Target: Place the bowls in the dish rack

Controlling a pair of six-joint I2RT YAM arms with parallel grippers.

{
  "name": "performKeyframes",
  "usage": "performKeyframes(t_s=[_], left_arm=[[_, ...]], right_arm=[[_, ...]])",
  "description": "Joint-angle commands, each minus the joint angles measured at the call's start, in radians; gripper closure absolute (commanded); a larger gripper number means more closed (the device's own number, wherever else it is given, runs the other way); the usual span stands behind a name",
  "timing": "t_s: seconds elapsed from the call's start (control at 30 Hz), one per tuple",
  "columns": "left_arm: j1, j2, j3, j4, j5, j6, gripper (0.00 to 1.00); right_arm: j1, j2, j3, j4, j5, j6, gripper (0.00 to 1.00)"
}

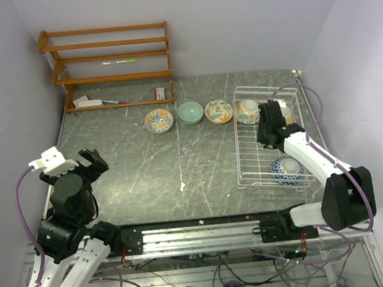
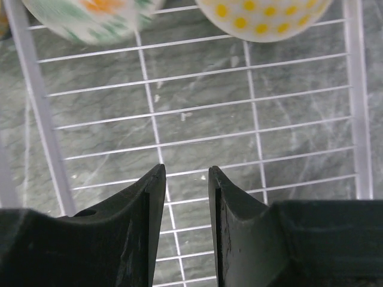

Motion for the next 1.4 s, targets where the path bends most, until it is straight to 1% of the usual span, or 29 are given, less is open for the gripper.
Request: performKeyframes(t_s=[0.0,0.13,0.23,0.3,0.33,0.4,0.5,0.6,0.67,0.73,0.83,0.9,1.0,1.07,1.23,1.37], left_arm=[[0.007,-0.007,-0.001,0.023,0.004,0.004,0.02],[0.007,-0.006,-0.001,0.023,0.006,0.004,0.02],[0.007,-0.006,-0.001,0.023,0.003,0.004,0.02],[0.007,-0.008,-0.001,0.023,0.002,0.003,0.02],[0.007,-0.009,-0.001,0.023,0.003,0.003,0.02],[0.007,-0.010,-0.001,0.021,0.003,0.001,0.02],[0.008,-0.010,-0.002,0.022,0.000,0.000,0.02],[0.007,-0.005,-0.002,0.023,0.003,0.001,0.02],[0.007,0.001,0.000,0.019,0.002,0.000,0.02],[0.007,0.001,0.002,0.017,-0.002,0.000,0.02],[0.007,-0.010,0.000,0.018,-0.009,-0.002,0.02],[0.008,-0.014,-0.001,0.016,-0.012,-0.004,0.02],[0.008,-0.014,0.000,0.010,-0.010,-0.009,0.02],[0.007,-0.012,0.000,0.009,-0.012,-0.008,0.02],[0.007,-0.008,0.000,0.010,-0.020,-0.006,0.02],[0.007,-0.006,0.001,0.008,-0.028,-0.006,0.02]], right_arm=[[-0.023,-0.022,-0.014,-0.032,0.136,0.021,0.66],[-0.031,-0.084,-0.029,0.009,0.061,0.011,0.62],[-0.031,-0.128,-0.026,0.053,0.035,-0.002,0.61],[-0.031,-0.111,0.005,0.050,0.032,-0.008,0.57],[-0.030,-0.096,0.022,0.043,0.014,-0.005,0.55],[-0.030,-0.077,0.040,0.059,-0.036,-0.012,0.49],[-0.017,-0.080,0.047,0.138,-0.133,-0.017,0.45],[0.042,-0.049,0.094,0.177,-0.153,-0.025,0.44],[0.100,-0.004,0.160,0.186,-0.149,-0.055,0.43],[0.153,0.048,0.215,0.197,-0.177,-0.093,0.42],[0.191,0.132,0.294,0.218,-0.267,-0.144,0.40],[0.213,0.200,0.346,0.219,-0.289,-0.179,0.40],[0.236,0.339,0.460,0.163,-0.292,-0.249,0.41],[0.239,0.429,0.543,0.114,-0.267,-0.285,0.43],[0.308,0.611,0.719,0.014,-0.150,-0.383,0.46],[0.330,0.685,0.782,-0.039,-0.040,-0.404,0.46]])
